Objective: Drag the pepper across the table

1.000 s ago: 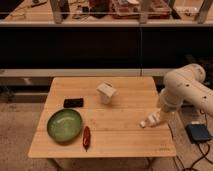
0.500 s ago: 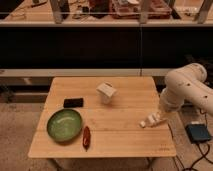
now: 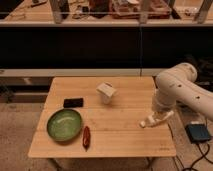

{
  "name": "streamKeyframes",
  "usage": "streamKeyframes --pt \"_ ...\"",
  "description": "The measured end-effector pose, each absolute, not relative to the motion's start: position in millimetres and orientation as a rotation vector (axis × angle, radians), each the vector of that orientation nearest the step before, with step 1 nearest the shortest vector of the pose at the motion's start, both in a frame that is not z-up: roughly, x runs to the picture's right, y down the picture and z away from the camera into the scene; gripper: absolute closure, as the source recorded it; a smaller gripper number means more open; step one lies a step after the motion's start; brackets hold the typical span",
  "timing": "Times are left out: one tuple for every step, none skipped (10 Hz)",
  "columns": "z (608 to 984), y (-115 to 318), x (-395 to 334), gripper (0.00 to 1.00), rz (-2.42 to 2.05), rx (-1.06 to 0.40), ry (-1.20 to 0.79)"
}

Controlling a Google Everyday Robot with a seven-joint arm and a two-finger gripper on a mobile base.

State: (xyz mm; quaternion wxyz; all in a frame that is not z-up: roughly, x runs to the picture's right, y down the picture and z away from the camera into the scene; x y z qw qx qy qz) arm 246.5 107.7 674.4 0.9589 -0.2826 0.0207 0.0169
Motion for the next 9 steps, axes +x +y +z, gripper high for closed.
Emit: streamKeyframes --pt "677.9 106.0 250.9 0.59 0.027 -0.571 0.04" --pt "677.5 106.8 253.8 0.59 0.027 -0.571 0.042" --pt "677.1 108.8 251.4 0.59 0.027 -0.572 0.044" --pt "676.7 108.3 242.0 0.59 0.028 -0.573 0.04" --pt "676.5 107.7 239.9 0.59 0.028 -0.573 0.038" --pt "677.5 108.3 242.5 0.59 0.032 -0.573 0.04" --pt "677.7 107.7 245.5 0.59 0.03 -0.572 0.042" --pt "677.9 108.0 246.9 0.59 0.016 -0.573 0.035" --pt "677.4 107.3 248.7 0.59 0.007 -0.571 0.034"
